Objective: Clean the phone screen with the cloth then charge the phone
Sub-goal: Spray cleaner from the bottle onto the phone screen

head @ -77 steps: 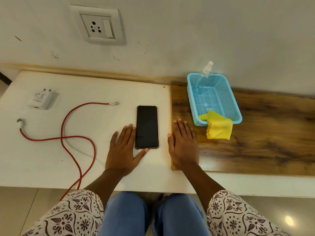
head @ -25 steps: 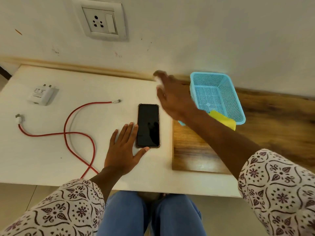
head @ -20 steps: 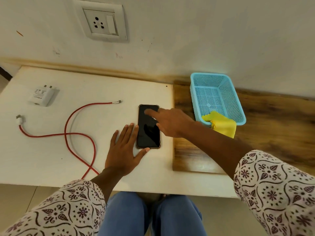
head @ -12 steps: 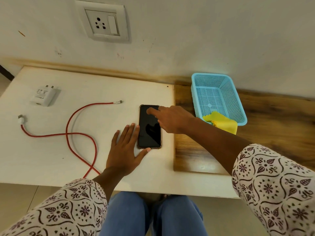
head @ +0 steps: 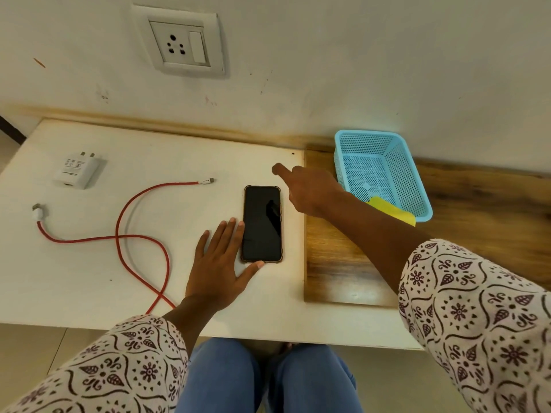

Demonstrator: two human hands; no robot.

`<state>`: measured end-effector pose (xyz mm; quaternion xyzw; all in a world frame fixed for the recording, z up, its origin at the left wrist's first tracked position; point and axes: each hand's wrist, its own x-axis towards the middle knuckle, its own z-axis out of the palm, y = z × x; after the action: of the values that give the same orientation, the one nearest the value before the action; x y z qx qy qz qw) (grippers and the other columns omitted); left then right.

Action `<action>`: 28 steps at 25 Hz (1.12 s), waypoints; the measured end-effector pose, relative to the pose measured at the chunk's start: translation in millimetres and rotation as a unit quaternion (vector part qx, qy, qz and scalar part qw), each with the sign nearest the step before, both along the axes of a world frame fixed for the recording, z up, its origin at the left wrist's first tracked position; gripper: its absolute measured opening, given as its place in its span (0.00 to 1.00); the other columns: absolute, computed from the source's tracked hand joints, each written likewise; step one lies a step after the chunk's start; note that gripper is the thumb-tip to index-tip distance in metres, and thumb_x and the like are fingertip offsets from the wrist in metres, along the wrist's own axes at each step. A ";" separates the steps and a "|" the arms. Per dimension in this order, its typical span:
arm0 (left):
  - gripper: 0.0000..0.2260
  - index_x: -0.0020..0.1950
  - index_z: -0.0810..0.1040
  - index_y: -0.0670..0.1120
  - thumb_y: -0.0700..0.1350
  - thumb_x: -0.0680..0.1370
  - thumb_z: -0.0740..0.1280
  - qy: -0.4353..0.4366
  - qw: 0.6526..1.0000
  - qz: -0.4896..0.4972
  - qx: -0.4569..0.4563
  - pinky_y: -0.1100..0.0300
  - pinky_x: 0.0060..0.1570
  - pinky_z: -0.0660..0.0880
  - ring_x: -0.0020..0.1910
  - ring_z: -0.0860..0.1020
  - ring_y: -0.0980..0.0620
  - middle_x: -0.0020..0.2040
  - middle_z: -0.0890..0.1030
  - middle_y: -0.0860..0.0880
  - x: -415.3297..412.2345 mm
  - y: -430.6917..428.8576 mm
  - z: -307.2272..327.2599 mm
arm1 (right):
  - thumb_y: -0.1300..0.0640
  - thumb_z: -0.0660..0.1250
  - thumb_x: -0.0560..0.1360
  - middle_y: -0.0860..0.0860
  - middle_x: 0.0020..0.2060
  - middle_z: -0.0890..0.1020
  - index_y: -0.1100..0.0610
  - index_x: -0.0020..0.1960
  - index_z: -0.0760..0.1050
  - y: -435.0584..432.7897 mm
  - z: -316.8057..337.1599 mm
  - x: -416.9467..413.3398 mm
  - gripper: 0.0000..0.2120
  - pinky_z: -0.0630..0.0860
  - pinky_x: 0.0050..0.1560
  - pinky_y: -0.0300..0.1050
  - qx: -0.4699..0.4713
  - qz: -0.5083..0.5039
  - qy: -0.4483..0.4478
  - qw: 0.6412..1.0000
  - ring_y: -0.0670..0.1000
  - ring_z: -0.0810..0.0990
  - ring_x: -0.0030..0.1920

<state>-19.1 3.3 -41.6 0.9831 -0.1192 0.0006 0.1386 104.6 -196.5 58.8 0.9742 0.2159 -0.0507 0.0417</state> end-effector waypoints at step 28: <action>0.37 0.76 0.51 0.47 0.69 0.74 0.45 0.000 1.000 -0.006 -0.018 0.48 0.74 0.48 0.76 0.50 0.50 0.77 0.56 0.47 -1.5 0.0 2.2 | 0.61 0.64 0.76 0.56 0.44 0.79 0.49 0.66 0.57 30.0 -14.5 -106.8 0.24 0.72 0.34 0.42 0.142 -0.049 0.153 0.977 0.51 0.76 0.36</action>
<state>-20.6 3.4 -39.4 0.9798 -0.1247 0.0025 0.1561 -2.2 -166.5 44.3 0.9602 0.1768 -0.1703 -0.1332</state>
